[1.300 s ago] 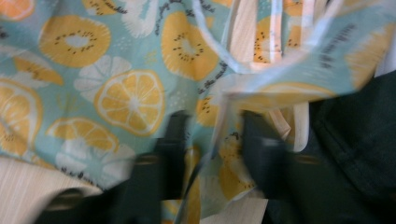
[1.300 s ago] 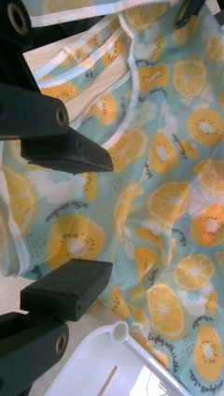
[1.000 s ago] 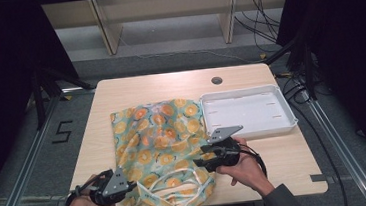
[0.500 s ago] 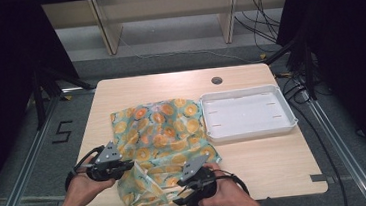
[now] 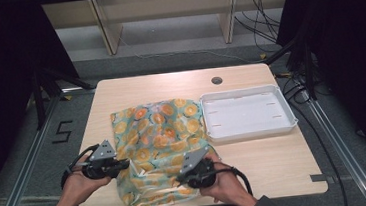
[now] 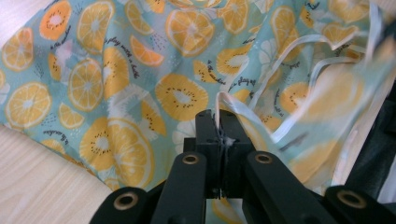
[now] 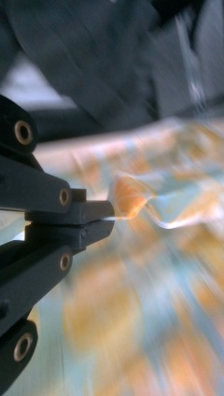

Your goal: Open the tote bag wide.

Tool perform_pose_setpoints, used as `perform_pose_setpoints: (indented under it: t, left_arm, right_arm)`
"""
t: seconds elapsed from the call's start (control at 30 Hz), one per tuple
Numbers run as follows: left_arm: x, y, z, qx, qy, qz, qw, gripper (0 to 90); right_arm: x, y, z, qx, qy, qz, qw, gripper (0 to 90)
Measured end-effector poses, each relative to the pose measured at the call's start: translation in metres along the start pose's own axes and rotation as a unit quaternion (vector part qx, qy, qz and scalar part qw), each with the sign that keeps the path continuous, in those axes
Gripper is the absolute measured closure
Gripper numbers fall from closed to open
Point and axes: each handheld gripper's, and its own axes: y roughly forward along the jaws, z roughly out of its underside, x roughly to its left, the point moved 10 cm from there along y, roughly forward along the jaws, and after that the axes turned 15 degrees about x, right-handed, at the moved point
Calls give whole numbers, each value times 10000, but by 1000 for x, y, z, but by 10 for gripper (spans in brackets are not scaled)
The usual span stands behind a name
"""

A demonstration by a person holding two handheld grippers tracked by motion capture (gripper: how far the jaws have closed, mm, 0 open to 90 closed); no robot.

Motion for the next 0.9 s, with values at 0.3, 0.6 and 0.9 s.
perform_pose_setpoints:
  t: [0.3, 0.6, 0.9]
  left_arm:
    - [14, 10, -5, -10, -238, 386, 9990, 879]
    - [21, 36, -5, 303, -360, 423, 9980, 876]
    - [29, 36, 3, 248, -696, 528, 9959, 876]
  right_arm:
    - [-132, -35, -30, -714, 924, 1175, 9862, 900]
    - [-164, 33, -5, 391, 1526, 1206, 9801, 672]
    - [-108, -31, 8, 143, 1151, 842, 9897, 507]
